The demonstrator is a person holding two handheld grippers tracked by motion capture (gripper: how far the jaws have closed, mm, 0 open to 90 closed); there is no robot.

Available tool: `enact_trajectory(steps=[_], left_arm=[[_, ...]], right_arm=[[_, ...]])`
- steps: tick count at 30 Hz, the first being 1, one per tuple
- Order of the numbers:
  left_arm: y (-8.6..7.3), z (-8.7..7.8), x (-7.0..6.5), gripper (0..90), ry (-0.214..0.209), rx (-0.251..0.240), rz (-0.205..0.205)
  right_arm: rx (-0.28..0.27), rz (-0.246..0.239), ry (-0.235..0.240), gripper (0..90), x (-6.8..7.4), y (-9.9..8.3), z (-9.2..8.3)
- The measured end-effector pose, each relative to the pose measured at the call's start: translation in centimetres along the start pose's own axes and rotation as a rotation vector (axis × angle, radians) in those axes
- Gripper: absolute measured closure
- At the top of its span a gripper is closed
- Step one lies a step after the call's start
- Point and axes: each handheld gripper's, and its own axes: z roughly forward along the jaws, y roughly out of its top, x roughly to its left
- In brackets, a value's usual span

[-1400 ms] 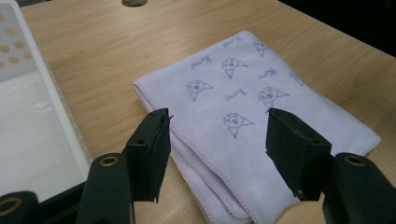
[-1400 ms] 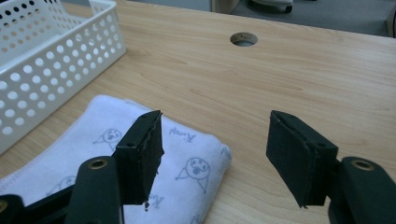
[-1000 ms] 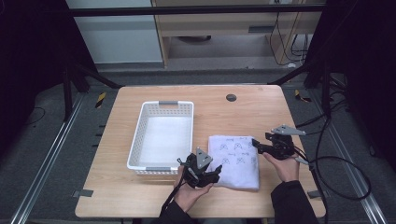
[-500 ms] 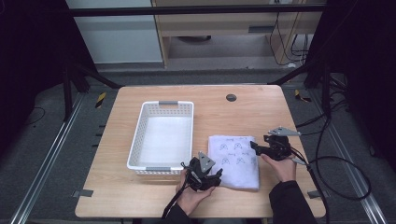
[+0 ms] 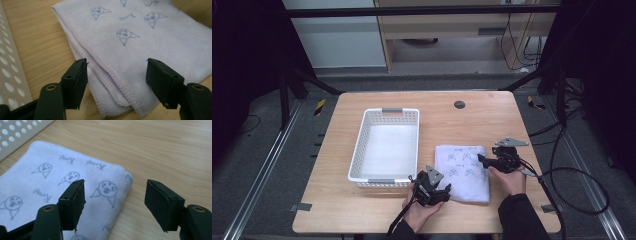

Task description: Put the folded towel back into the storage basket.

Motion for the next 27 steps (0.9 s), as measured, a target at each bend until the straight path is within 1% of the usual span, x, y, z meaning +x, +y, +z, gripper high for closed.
enact_trajectory(steps=[1, 4, 5, 8, 11, 14, 17, 21, 22, 23, 27], left_arm=[[-0.1, 0.1, 0.0, 31.6, 0.003, -0.003, -0.006], [-0.2, 0.2, 0.1, 29.9, 0.004, 0.002, -0.008], [-0.3, 0.2, 0.0, 29.9, -0.005, 0.009, -0.025], [-0.6, 0.5, 0.0, 29.2, -0.002, 0.016, -0.030], [-0.9, 0.7, 0.2, 28.6, -0.014, 0.010, -0.060], [-1.1, 0.9, 0.3, 27.7, -0.023, 0.011, -0.069], [-1.3, 1.0, 0.4, 27.8, -0.027, 0.004, -0.076], [-1.4, 1.2, 0.3, 27.8, -0.033, 0.000, -0.077], [-1.4, 1.3, 0.4, 27.8, -0.034, 0.001, -0.076], [-1.4, 1.3, 0.4, 27.9, -0.034, 0.003, -0.076], [-1.5, 1.4, 0.4, 28.6, -0.037, 0.008, -0.090]], right_arm=[[0.000, -0.006, -0.001, 31.9, 0.0, 0.0, 0.1], [0.004, -0.001, 0.005, 31.0, 0.1, -0.1, 0.2], [0.007, -0.003, 0.007, 30.8, 0.1, -0.1, 0.3], [0.017, -0.005, 0.008, 30.8, 0.3, -0.3, 0.4], [0.032, -0.009, 0.006, 31.4, 0.4, -0.4, 0.7], [0.041, -0.011, 0.006, 32.5, 0.4, -0.6, 1.0], [0.050, 0.010, 0.018, 33.3, 0.3, -0.8, 1.2], [0.062, 0.017, 0.019, 34.9, 0.2, -1.0, 1.5], [0.066, 0.026, 0.027, 35.3, 0.2, -1.0, 1.5], [0.072, 0.027, 0.025, 35.5, 0.2, -1.1, 1.7], [0.084, 0.042, 0.034, 37.6, 0.3, -1.2, 1.9]])
